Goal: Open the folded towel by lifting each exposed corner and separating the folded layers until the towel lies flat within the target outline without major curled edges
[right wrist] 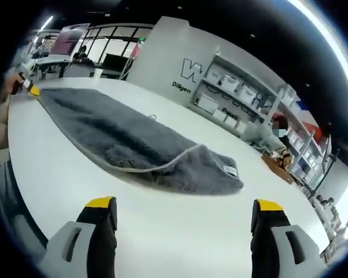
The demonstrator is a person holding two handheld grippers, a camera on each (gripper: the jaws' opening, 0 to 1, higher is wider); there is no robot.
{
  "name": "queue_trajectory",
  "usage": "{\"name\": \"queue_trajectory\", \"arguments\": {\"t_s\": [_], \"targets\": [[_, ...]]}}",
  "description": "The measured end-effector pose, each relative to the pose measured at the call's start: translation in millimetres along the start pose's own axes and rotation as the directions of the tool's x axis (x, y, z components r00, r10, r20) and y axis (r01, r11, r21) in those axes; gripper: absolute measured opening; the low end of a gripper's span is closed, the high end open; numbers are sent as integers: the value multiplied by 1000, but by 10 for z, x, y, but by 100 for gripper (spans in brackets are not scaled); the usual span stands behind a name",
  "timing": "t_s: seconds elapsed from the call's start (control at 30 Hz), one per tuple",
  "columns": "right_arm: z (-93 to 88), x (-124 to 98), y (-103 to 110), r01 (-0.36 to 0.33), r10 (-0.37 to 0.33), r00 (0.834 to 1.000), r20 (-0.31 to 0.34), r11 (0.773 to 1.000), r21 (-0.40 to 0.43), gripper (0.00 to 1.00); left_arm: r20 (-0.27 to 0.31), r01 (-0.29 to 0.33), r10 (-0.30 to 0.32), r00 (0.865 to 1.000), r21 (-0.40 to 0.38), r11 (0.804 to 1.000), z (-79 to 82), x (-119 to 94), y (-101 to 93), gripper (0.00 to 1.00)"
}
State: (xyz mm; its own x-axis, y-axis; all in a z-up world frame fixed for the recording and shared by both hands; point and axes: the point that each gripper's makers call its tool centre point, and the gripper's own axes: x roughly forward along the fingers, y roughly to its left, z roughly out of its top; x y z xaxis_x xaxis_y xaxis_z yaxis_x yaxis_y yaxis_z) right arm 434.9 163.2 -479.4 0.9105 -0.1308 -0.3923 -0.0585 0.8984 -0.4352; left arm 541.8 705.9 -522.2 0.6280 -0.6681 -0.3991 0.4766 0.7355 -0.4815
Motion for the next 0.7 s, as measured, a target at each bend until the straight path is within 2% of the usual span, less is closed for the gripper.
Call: {"name": "queue_trajectory", "arguments": {"t_s": [0.33, 0.7], "targets": [[-6, -12, -1, 1, -1, 1000, -7, 1000, -3, 98, 7, -22, 22, 1000, -20, 1000, 47, -185, 196, 2], [-9, -21, 13, 0, 0, 1000, -13, 1000, -5, 98, 12, -61, 61, 998, -37, 997, 18, -404, 345, 2]]}}
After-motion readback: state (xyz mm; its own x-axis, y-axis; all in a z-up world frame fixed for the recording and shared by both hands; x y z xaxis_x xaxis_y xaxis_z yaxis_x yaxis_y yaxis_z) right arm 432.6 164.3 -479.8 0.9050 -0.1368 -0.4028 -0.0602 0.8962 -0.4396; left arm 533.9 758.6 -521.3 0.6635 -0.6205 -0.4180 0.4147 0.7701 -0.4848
